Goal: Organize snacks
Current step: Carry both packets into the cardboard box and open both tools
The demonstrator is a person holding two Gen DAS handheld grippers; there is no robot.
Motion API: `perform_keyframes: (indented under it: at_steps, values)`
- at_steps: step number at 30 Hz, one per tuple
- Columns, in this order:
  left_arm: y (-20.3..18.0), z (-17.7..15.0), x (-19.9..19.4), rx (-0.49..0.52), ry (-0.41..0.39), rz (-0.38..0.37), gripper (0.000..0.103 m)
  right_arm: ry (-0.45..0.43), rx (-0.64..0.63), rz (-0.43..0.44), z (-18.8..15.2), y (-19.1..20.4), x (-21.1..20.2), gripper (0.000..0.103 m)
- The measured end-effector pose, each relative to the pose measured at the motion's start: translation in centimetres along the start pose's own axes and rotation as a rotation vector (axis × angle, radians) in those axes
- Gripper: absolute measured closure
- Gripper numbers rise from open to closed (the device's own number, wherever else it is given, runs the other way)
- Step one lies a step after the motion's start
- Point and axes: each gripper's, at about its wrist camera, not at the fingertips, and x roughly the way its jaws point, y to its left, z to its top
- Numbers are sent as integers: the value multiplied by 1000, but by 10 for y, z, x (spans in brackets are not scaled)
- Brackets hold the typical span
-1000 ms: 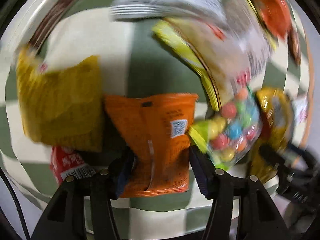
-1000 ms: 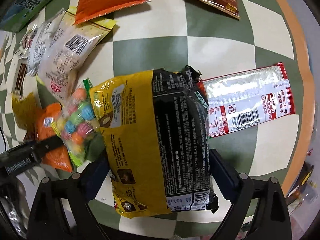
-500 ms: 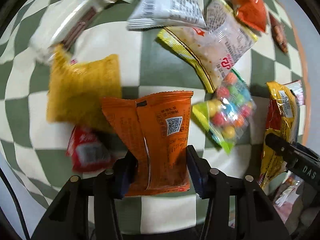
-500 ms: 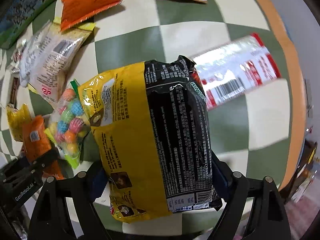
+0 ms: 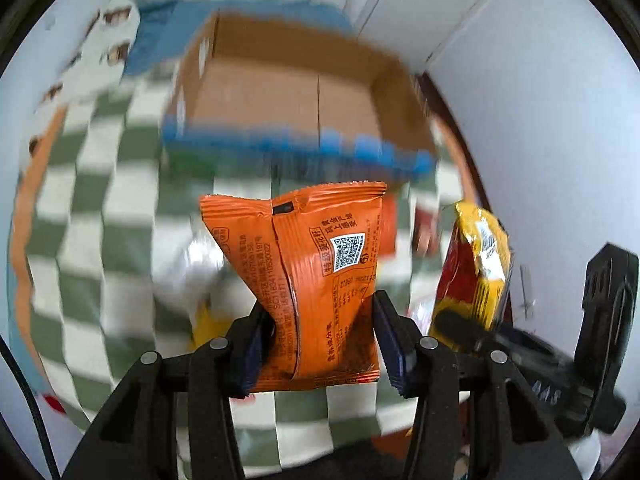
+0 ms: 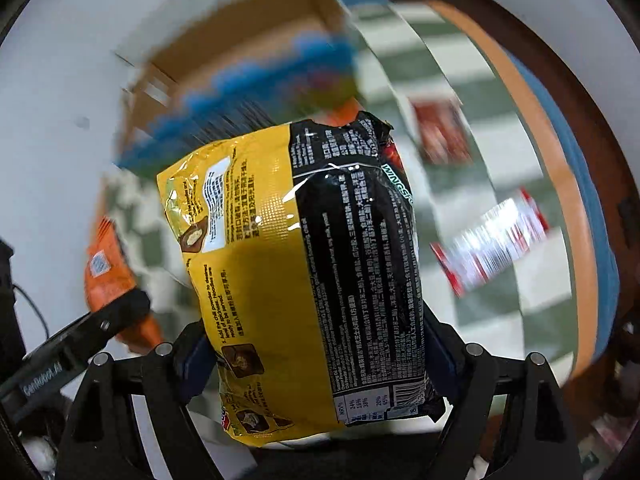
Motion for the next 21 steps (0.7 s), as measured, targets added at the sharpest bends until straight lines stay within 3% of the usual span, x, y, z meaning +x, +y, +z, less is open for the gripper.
perform_keyframes:
  at_steps: [5,7,10,14,18,21]
  values:
    - [-25,111,58,0,-57,68,56,-85,-58,63,85,76,-6,15]
    - [-26,157,85,-21,-42,96,56,-111,-85,62,124,95,-5,15]
    - [-5,211,118,-61,8,127,56,-94,-115,45,203,139,32,15]
    - [18,257,178,-96,93,142,56,-27,-133,-3,264,153,87,15]
    - [30,277,228,-110,165,143,56,55,-125,-45,309,154,150,15]
    - [36,284,260,-101,203,161,56,104,-124,-72,324,146,190,15]
